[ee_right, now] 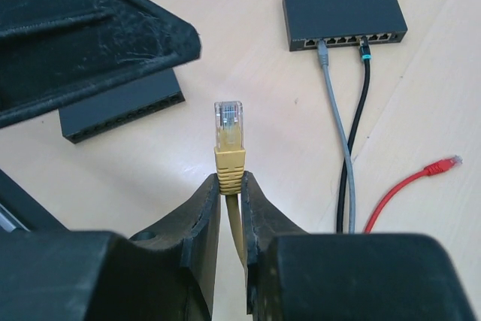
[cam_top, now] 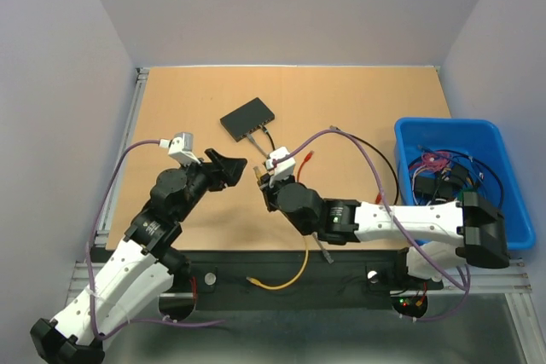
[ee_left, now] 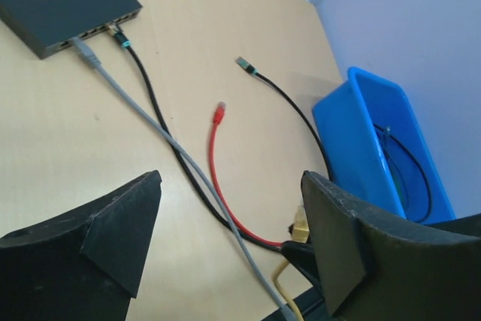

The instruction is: Insert the plug into the switch port

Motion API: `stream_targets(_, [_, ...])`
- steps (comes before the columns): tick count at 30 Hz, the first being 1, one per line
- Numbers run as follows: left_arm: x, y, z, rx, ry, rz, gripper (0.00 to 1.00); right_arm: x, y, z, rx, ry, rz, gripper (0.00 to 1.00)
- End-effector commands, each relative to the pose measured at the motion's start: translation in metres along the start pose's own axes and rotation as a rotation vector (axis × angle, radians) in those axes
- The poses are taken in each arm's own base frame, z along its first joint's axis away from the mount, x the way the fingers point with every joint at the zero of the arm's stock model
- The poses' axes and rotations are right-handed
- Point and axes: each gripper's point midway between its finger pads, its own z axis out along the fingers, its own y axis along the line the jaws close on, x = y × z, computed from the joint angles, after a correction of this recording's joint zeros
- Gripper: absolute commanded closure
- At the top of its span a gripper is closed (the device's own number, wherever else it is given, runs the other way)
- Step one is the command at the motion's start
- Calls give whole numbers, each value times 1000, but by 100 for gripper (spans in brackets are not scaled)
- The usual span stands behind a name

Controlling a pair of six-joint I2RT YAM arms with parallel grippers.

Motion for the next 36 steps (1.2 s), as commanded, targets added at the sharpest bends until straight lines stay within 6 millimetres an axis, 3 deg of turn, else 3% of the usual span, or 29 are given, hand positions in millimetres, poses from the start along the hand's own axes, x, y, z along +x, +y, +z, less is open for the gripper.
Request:
stream_targets(1, [-24,8,-4,-98,-67,33,12,-26,-10,-10,26,-77,94,99])
stream_targets(6, [-17,41,-5,-279,-38,25,10,-26,-28,-22,63,-85,120,99])
stream_targets(11, [-9,102,-11,-590,-53,-87,1,-7,-40,-26,91,-61,128,100])
stream_targets(14, [-15,140,-21,-737,-106,-167,1,4,-43,-29,89,-45,140,100])
stream_targets(15, [-6,152,-22,-753,-86,-202,1,7,-44,-29,88,-40,140,100])
stream_targets(16, [-17,166,-24,-768,-141,-244,1,10,-44,-29,85,-34,144,100])
stream_targets(19, [-6,193,-29,-810,-140,-313,1,21,-44,-30,76,-16,143,100])
stream_targets(23, [-11,231,-49,-966,-184,-378,1,31,-42,-30,52,10,132,100])
stream_targets(32, [-19,265,-70,-1047,-260,-475,1,47,-28,-25,-6,65,100,100])
stream_targets(36, [2,284,-64,-1003,-203,-569,1,52,-23,-21,-18,82,94,100])
